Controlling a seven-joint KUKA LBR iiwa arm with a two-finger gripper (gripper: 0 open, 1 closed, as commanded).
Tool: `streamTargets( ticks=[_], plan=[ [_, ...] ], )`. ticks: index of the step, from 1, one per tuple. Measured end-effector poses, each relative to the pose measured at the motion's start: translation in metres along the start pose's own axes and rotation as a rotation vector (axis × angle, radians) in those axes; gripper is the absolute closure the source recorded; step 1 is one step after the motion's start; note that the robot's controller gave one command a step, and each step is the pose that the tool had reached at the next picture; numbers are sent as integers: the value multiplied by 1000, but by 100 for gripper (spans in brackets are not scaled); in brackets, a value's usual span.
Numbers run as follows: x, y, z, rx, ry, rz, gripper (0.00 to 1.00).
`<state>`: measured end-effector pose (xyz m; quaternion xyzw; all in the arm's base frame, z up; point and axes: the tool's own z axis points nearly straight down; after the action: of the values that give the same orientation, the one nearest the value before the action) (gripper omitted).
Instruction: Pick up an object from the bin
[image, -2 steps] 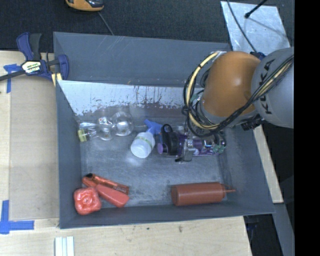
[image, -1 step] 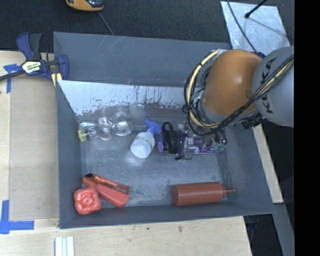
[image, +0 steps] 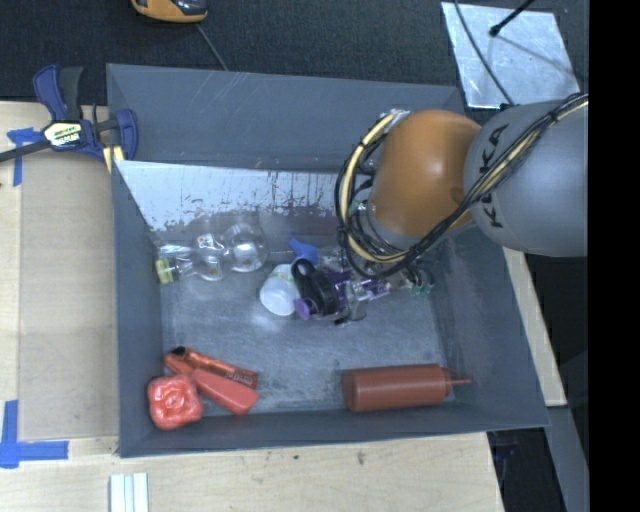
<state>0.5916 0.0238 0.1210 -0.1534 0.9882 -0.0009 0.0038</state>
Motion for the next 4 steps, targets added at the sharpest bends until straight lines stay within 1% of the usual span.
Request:
streamTargets(
  ticks=[1,2,3,4],
  plan=[
    [-23,10,8,-4,7,-69,0],
    [-32,14,9,-1,3,-28,0],
    [-37,15,23,0,2,-247,0],
    [-54,28,32,17,9,-44,100]
  ],
)
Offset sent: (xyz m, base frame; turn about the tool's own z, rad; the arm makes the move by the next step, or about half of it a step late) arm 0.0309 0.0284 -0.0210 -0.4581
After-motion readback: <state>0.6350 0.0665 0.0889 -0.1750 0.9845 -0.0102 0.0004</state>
